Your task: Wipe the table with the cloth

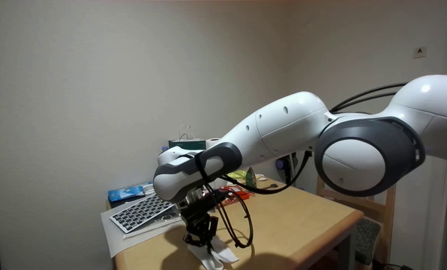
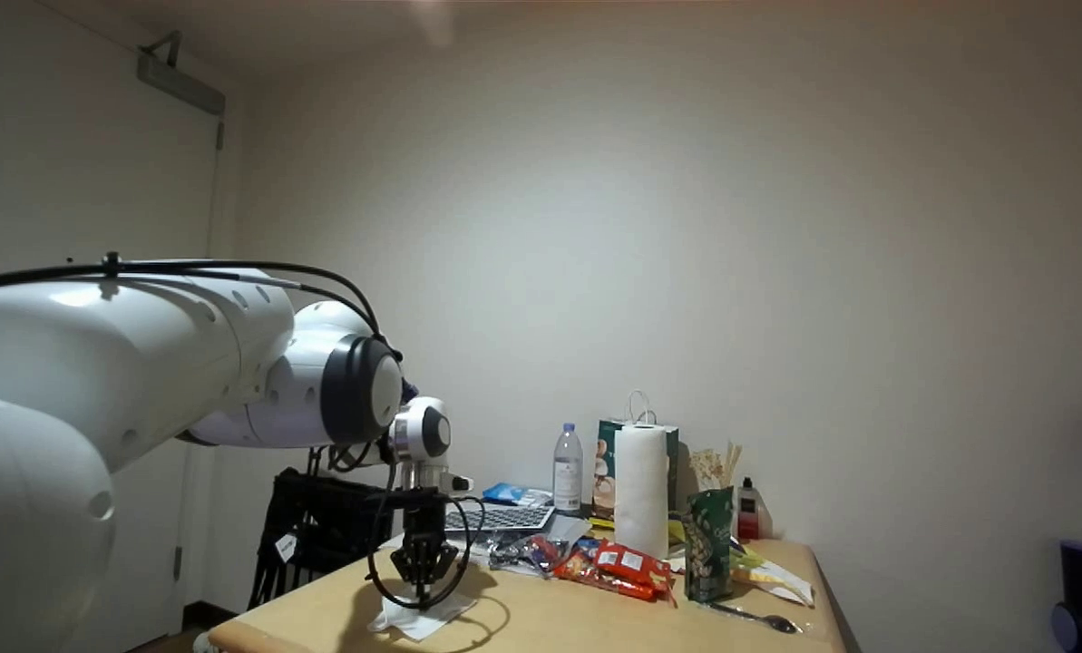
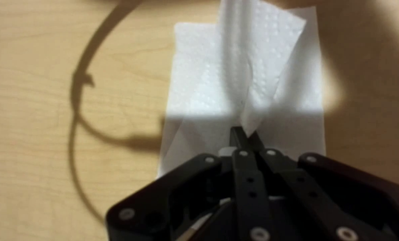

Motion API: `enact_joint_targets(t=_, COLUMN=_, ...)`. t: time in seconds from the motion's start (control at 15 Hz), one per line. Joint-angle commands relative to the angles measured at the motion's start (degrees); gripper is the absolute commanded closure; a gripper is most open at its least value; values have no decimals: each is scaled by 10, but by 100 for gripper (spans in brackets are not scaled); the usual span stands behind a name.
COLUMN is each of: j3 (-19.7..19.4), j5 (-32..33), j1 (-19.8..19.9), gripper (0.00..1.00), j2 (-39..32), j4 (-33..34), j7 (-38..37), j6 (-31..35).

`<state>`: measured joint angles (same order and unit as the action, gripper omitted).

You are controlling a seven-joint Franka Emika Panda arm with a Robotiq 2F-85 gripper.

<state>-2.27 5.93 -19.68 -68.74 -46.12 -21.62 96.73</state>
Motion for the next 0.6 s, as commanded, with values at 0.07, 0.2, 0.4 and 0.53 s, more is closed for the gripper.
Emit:
enact_joint_targets(t=0.07, j3=-5, j5=-15, j1=25, gripper=100, j2=6, j4=-11, j7=-24, j6=5)
enact_joint_targets(t=0.2, j3=-4, j5=-17, j1=40, gripper=99, j2=7, j4=-13, j7=-23, j6=6)
enact_joint_targets(t=0.4, j3=-4, j5=-16, j1=28, gripper=99, j2=7, j4=-12, j7=-23, j6=6)
enact_joint_targets(t=0.53, j3=-4, j5=-16, j1=23, gripper=100, j2=7, j4=-11, j7=-23, j6=5)
